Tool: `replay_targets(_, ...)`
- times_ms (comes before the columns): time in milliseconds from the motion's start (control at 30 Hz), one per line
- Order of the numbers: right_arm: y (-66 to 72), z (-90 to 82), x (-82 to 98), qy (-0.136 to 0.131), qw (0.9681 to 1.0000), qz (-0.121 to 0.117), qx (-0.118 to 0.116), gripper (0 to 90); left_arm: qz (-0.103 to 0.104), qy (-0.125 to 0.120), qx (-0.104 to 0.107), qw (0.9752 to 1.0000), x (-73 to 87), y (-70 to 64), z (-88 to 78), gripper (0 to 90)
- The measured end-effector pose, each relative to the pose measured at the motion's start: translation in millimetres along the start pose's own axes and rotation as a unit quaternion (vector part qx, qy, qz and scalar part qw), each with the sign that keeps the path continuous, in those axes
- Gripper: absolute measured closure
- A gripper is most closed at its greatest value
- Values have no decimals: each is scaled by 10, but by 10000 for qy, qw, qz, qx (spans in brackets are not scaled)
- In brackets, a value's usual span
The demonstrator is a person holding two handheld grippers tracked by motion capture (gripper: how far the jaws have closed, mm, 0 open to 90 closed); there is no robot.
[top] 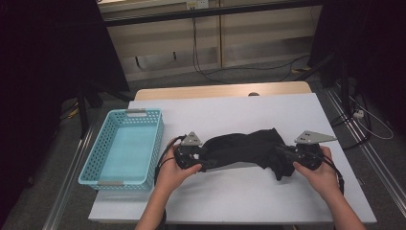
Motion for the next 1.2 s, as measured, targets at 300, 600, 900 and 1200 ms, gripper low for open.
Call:
replay_targets(300, -28, -19, 4, -18, 10000, 88, 41, 843, 42, 164, -79, 9998, 153, 74, 147, 357)
replay_targets(600, -36, -25, 12, -14, 9999, 126, 60, 842, 218, 364, -358, 9985, 149, 69, 111, 688)
replay_targets(900, -39, -52, 5, -37, 9999, 121, 39, 840, -278, 229, -41, 9993, 20, 34, -60, 864)
replay_targets(1200, 55, -115, -60, -85, 9999, 39, -116, 837, -468, -290, 164, 9984, -209, 44, -319, 870)
Point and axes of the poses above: each handheld gripper's, and its own axes: z roughly forward along the jaws, x roughly out of its underside, y roughly to its left, the point moved 5 cm from there along z, roughly forward along the jaws, and after that the axes turned 2 degrees about -y, right-handed, at the moved point
